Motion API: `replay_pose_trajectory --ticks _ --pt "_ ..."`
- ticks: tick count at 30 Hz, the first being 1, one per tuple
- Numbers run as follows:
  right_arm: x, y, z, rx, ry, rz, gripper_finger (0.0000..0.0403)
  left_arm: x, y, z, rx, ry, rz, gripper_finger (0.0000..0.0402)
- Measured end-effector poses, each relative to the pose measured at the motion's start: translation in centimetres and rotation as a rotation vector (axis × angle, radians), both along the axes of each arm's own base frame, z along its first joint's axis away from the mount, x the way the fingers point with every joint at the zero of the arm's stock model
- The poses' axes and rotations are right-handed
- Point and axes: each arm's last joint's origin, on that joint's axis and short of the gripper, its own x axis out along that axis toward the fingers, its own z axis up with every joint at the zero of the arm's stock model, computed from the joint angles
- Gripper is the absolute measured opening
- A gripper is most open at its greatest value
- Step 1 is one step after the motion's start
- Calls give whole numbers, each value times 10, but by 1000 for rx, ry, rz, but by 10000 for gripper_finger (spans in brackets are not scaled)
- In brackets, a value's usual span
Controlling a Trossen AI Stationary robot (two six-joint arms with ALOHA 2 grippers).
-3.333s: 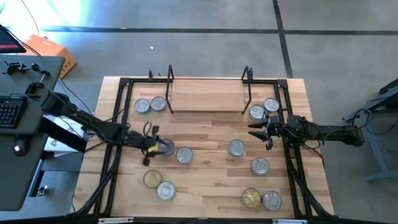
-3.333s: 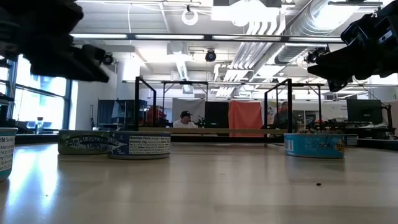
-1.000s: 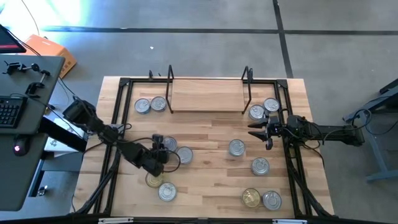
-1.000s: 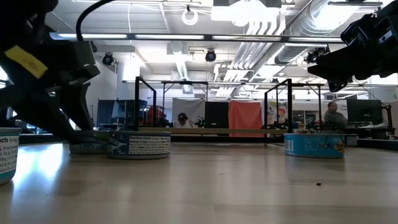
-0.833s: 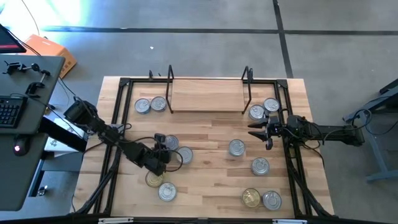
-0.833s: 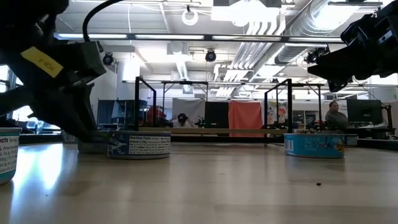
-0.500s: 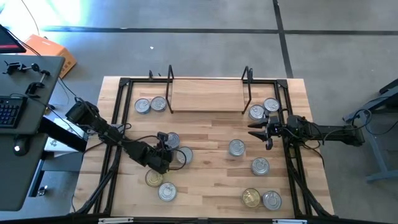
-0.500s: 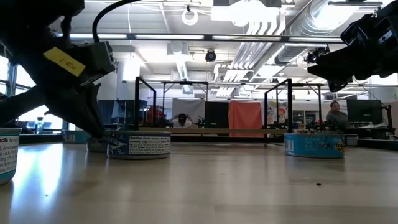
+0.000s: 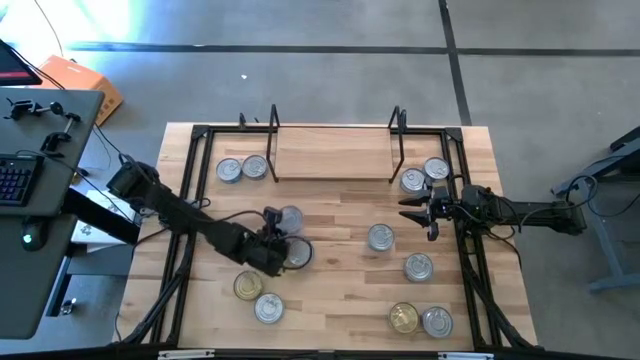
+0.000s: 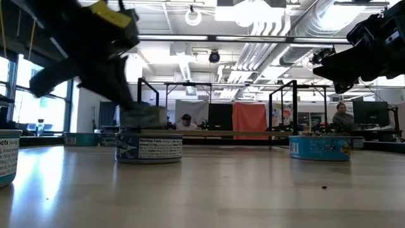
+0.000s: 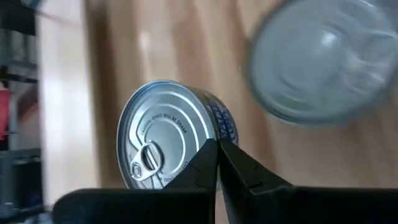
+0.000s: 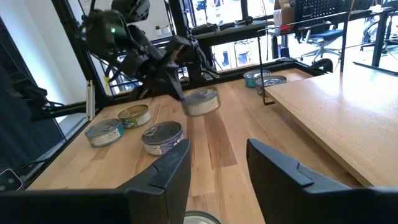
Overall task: Stack canned seafood by type on shelf
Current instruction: Put the green tuna can on the shelf
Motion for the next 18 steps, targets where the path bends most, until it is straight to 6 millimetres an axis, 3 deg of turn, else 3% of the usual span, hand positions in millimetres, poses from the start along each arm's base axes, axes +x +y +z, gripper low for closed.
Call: replay_pose_trajectory --ticks 7,11,14,18 --pt "0 0 0 0 0 0 147 42 42 34 64 -132 27 0" --pt "0 0 0 0 0 0 147 66 87 59 21 -229 71 0" --pt "0 0 0 0 0 0 147 79 126 73 26 -278 224 0" --pt "0 0 0 0 0 0 147 90 173 78 45 -204 372 0"
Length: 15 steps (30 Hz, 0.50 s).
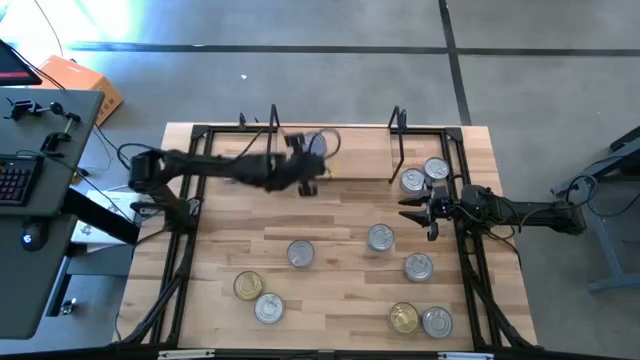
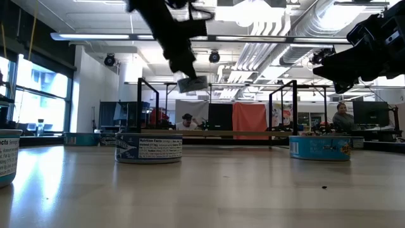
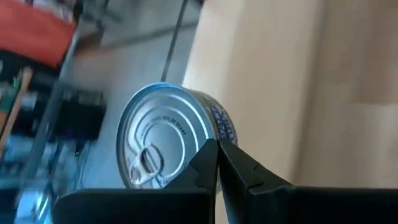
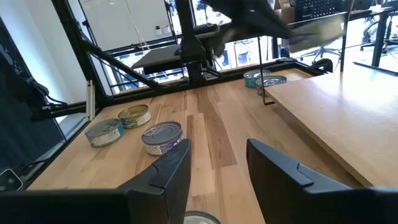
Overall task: Stack canned seafood by type on shelf
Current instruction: Put the green tuna can on the shelf
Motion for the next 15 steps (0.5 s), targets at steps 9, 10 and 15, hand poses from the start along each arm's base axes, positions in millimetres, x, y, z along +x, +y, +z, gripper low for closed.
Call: replay_pose_trajectory --ticks 9,10,15 --pt "0 0 0 0 0 0 147 3 64 -34 -119 177 80 0" --pt "0 0 0 0 0 0 147 1 69 -37 -122 195 89 0" --pt "0 0 0 0 -1 0 147 -7 83 -44 -147 249 134 0"
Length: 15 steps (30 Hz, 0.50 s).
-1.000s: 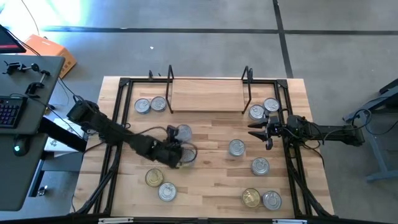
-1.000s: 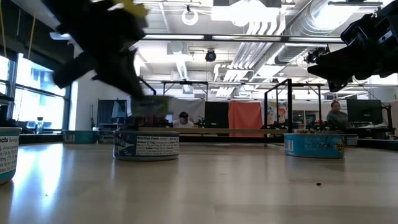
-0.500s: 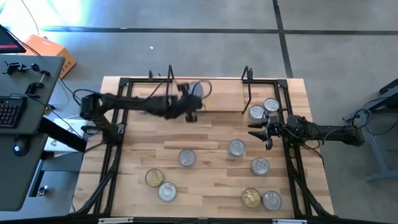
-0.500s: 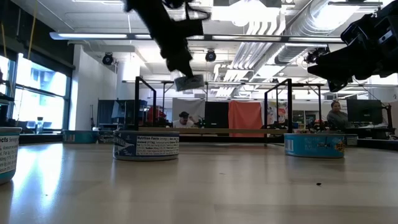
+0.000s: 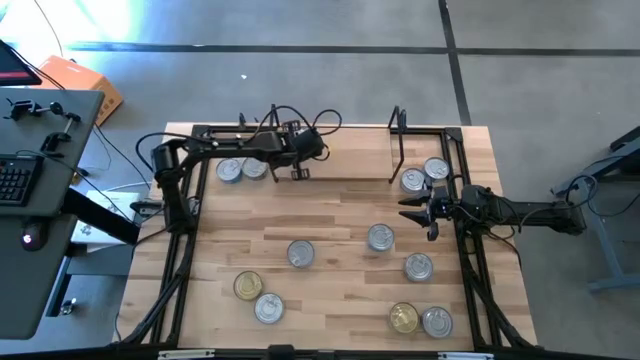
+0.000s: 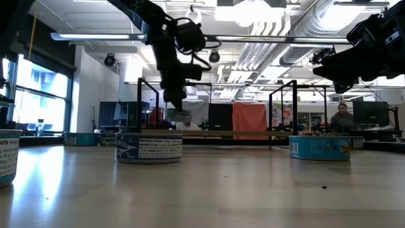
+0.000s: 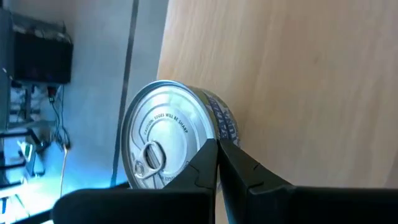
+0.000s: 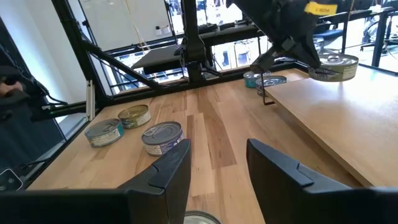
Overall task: Stack canned seafood by type on shelf
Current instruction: Put the green tuna can on the shelf
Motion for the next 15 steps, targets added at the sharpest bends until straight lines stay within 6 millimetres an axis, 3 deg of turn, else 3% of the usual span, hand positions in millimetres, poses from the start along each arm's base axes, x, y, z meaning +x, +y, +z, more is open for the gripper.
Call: replay_pose_trajectory --ticks 15 --pt "0 0 0 0 0 0 147 -13 21 -3 -102 -5 33 2"
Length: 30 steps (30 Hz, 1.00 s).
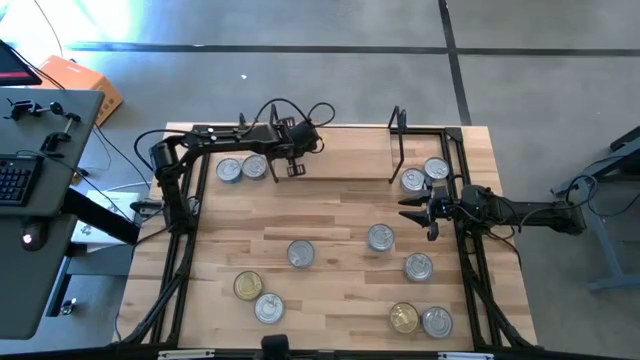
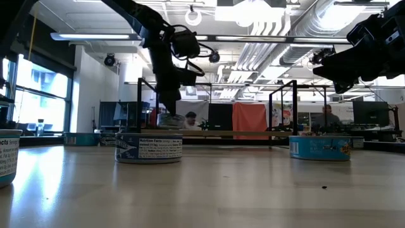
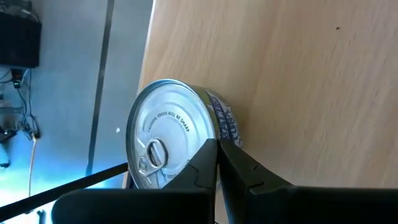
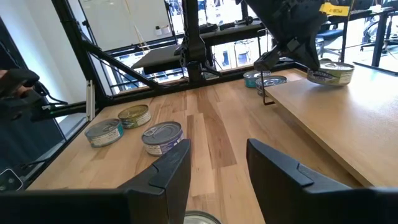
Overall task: Stack canned seafood by type on shelf
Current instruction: Put the green tuna can on the shelf, then put the yellow and blue tuna can on the shelf
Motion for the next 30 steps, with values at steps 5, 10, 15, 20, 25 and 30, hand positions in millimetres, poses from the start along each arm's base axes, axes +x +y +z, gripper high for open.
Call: replay_pose_trajectory --ticks 5,10,15,20,25,30 --pt "0 0 0 0 0 0 147 -1 5 0 2 -18 21 15" --pt "0 0 0 0 0 0 147 -3 8 0 -11 -32 48 48" --pt "0 0 0 0 0 0 147 -4 9 0 -18 -42 65 92" --pt "0 0 0 0 0 0 147 -4 6 4 -26 -70 96 120" --pt "0 0 0 0 0 0 147 -6 -7 32 -83 -238 91 121" --pt "0 0 0 0 0 0 147 -5 -33 74 -173 -479 -57 109"
